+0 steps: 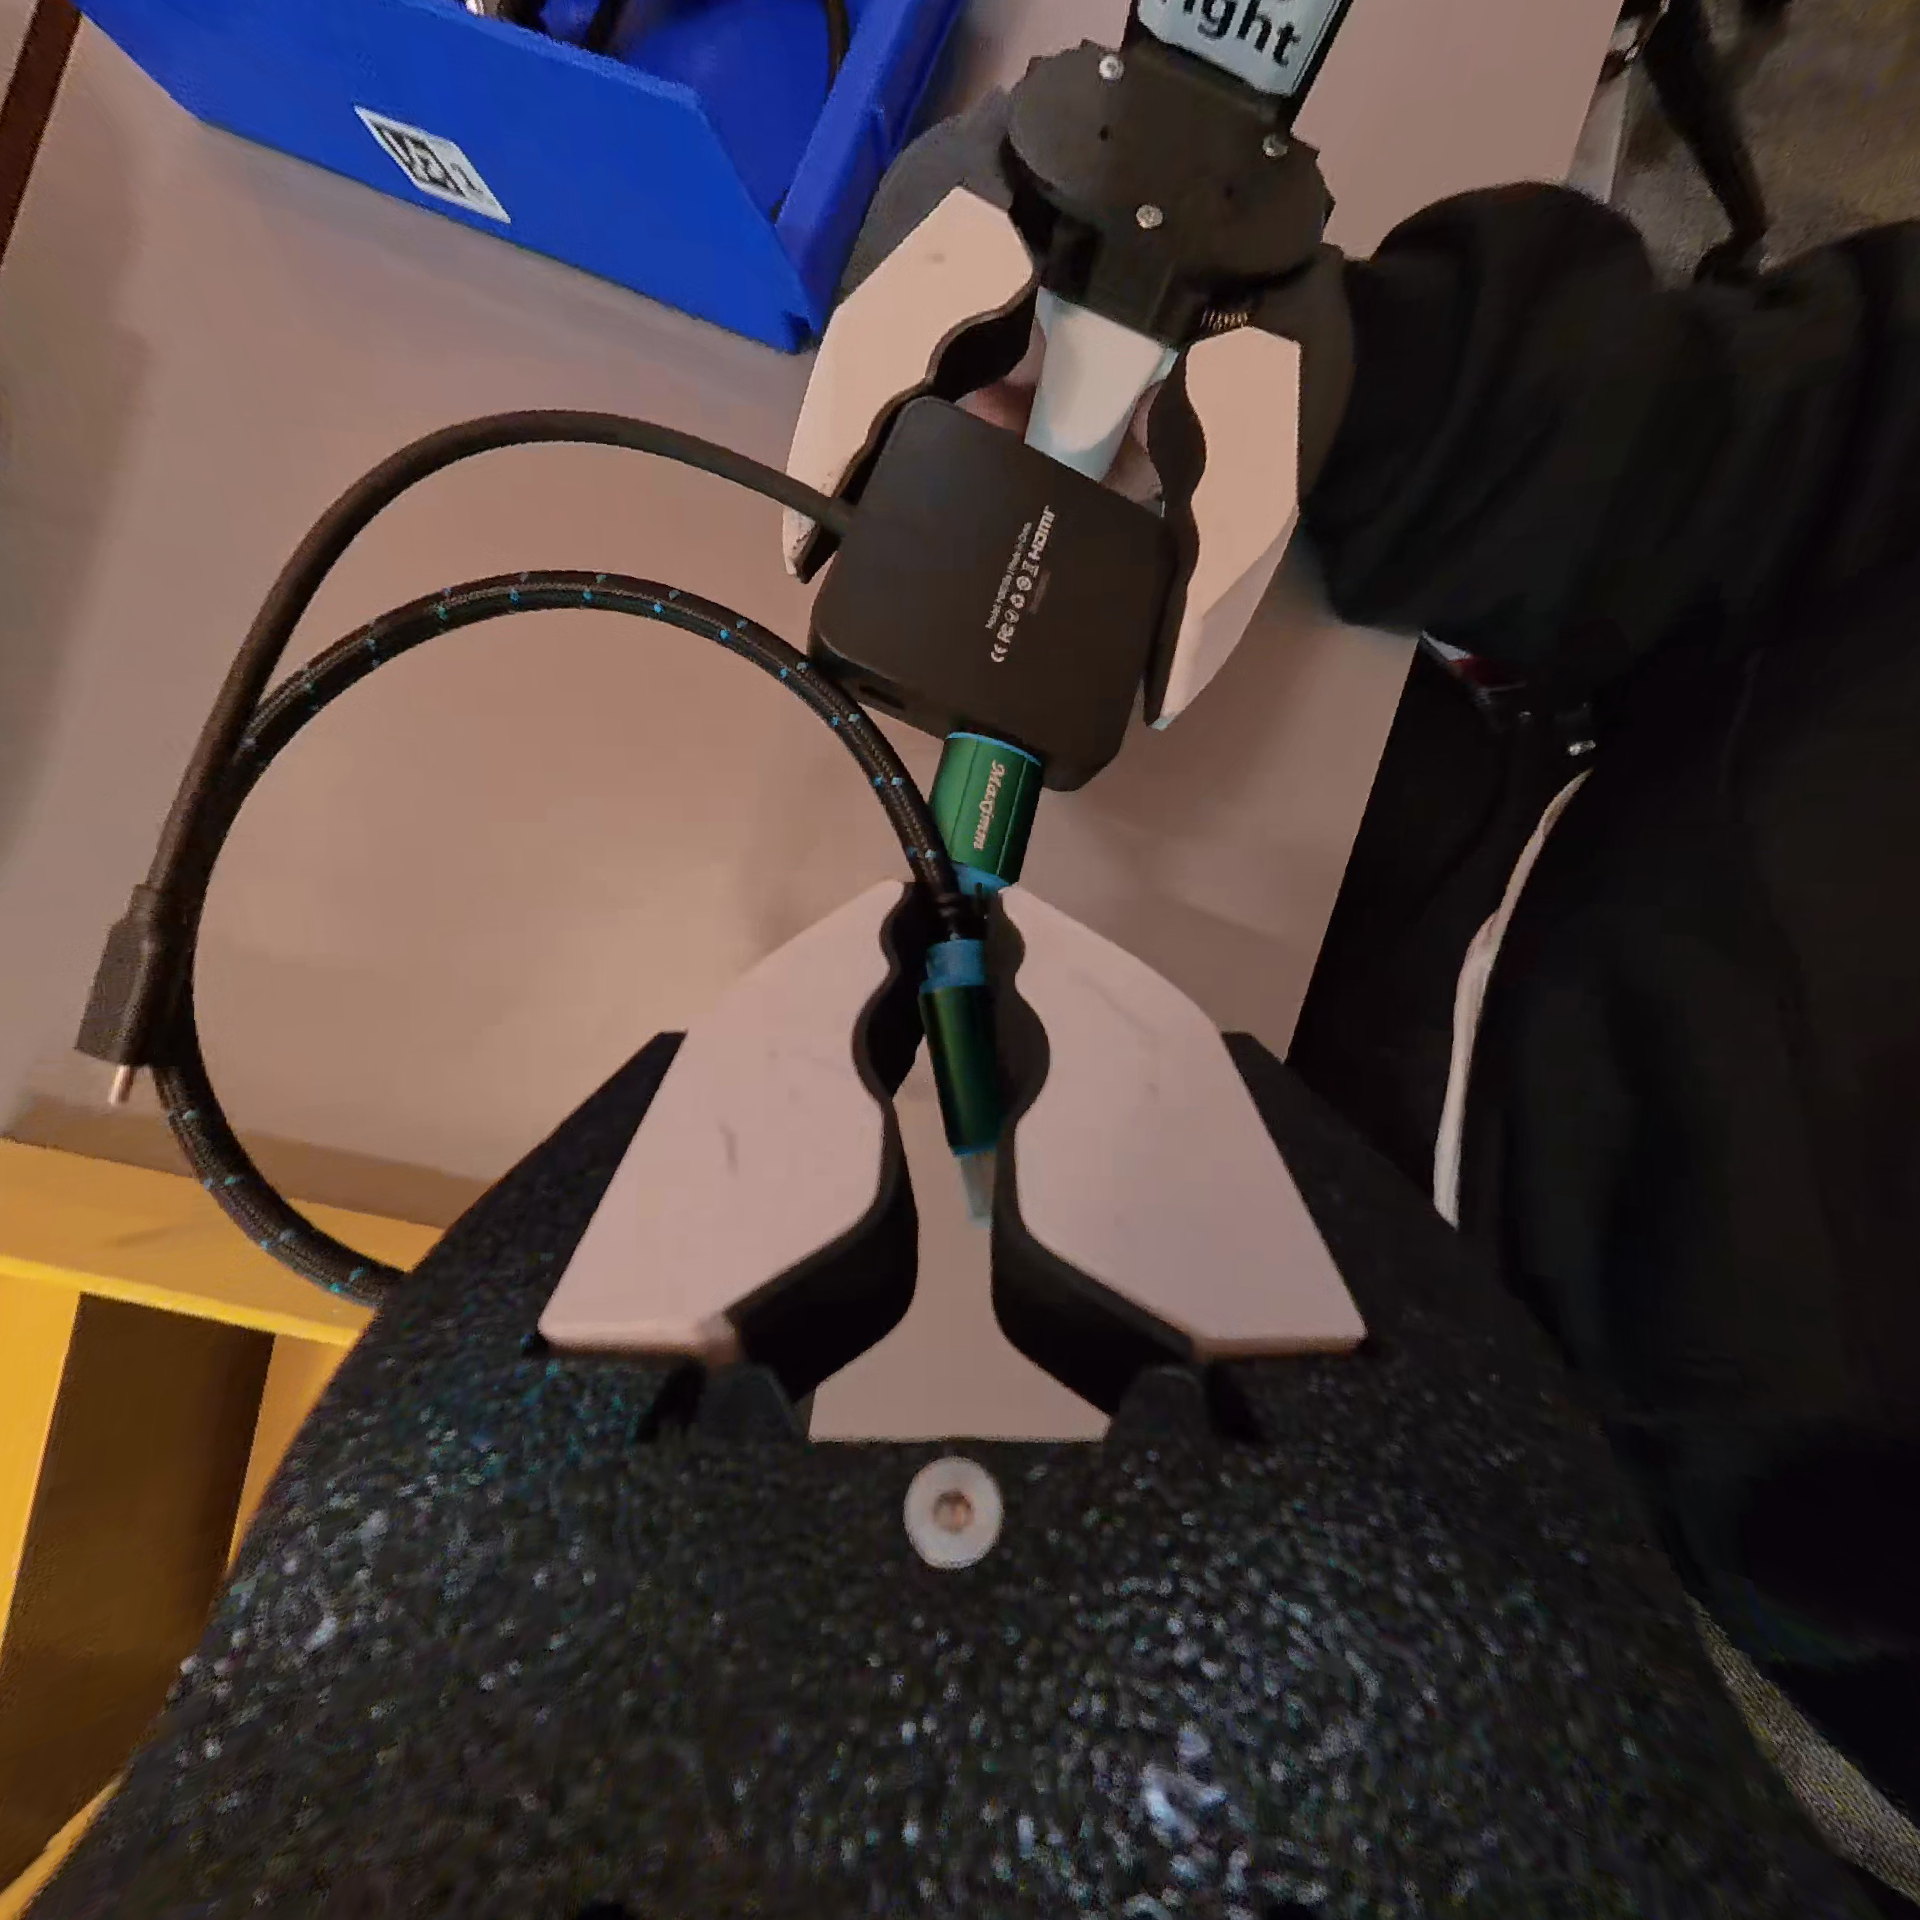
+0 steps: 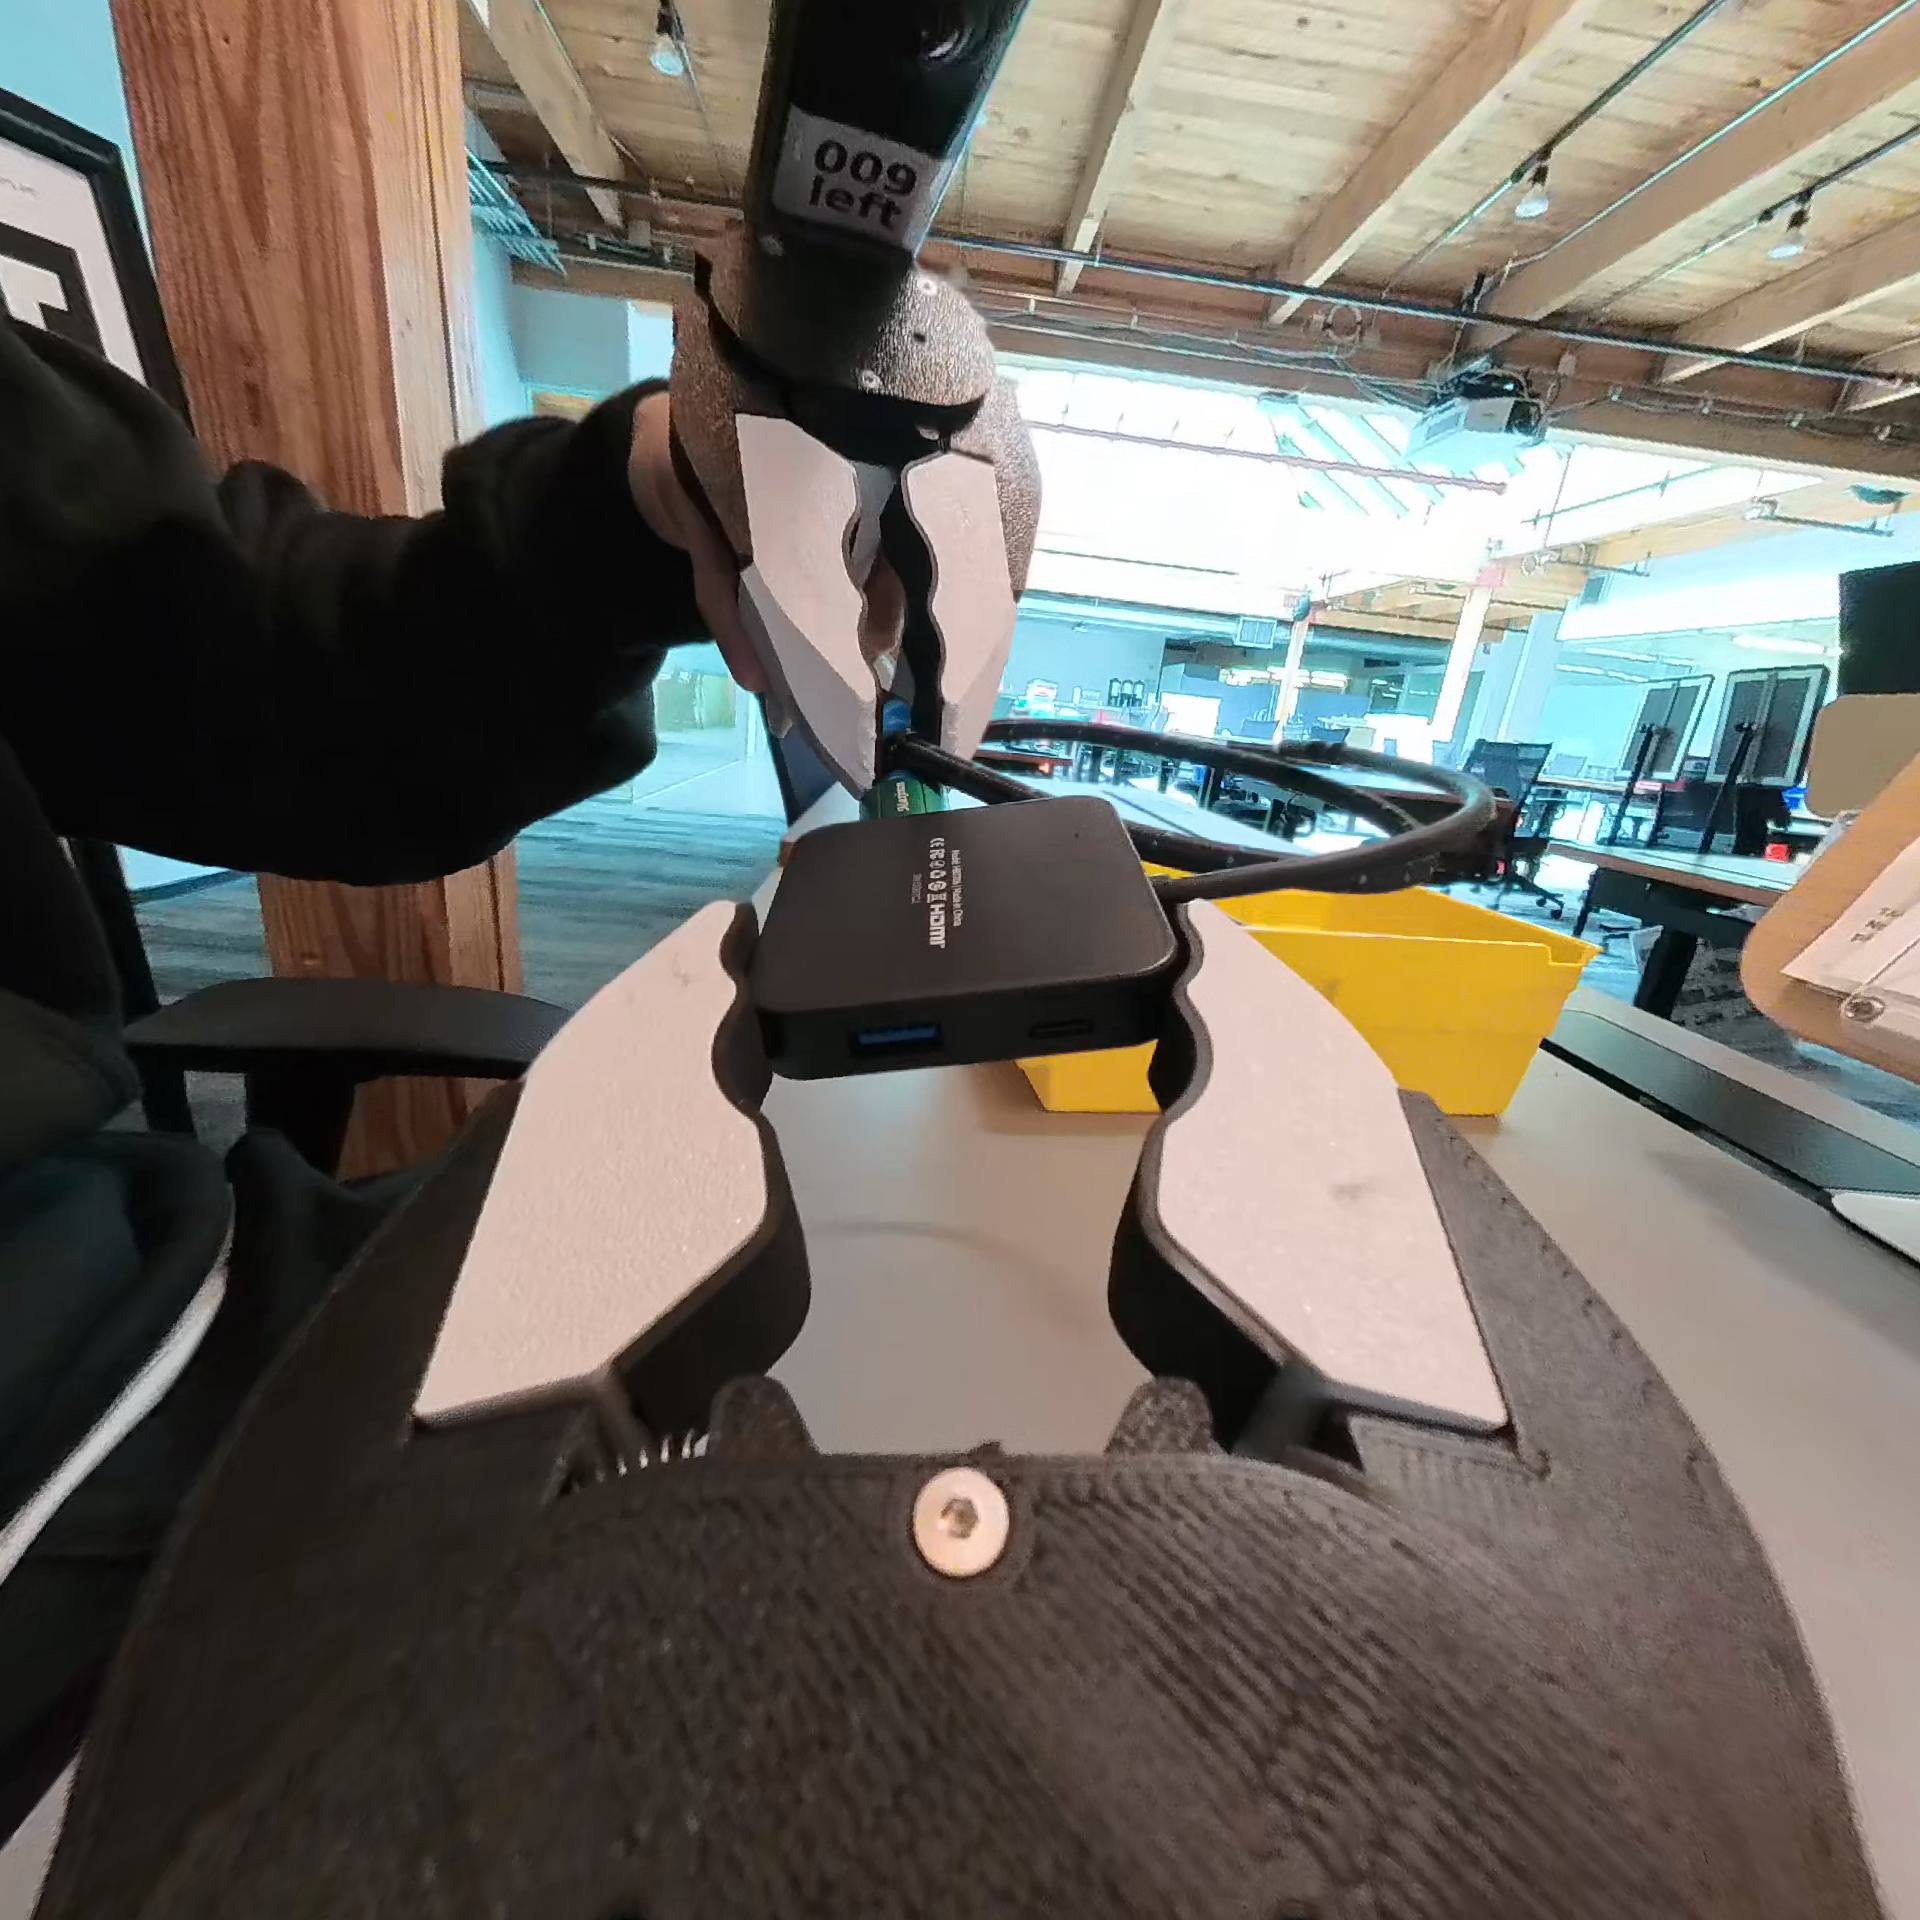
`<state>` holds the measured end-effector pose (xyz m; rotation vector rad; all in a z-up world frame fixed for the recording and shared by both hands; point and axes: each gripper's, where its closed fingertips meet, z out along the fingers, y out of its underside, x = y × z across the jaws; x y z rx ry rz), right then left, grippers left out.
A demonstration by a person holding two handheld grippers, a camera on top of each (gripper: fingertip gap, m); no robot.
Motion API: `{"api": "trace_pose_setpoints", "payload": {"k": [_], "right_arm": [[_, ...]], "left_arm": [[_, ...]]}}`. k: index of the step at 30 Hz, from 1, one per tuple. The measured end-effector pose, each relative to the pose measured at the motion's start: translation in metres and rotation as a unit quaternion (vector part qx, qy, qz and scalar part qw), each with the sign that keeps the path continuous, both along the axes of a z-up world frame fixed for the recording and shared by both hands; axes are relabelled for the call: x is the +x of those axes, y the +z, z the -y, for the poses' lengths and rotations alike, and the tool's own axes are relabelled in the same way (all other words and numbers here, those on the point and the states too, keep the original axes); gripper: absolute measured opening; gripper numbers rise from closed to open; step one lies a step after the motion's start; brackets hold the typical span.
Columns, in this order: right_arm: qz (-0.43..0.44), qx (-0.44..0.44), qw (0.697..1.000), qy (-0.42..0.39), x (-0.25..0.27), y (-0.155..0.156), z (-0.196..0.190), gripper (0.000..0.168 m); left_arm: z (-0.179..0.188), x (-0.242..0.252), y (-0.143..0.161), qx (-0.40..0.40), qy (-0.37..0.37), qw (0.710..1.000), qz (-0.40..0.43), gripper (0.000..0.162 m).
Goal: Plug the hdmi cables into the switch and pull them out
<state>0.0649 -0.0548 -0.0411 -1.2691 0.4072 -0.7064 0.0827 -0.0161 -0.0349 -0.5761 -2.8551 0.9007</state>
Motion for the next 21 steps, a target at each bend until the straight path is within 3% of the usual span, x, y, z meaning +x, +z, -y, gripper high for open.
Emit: {"api": "trace_pose_setpoints", "payload": {"k": [13,21], "right_arm": [[0.016,0.026,0.999,0.015,-0.006,0.007,0.0,0.074],[0.05,0.031,0.998,-0.02,-0.009,0.019,0.015,0.074]], "left_arm": [[0.003,-0.008,0.012,-0.037,-0.025,0.999,0.011,0.01],[0.014,-0.01,0.024,-0.147,-0.047,0.987,0.043,0.018]]}}
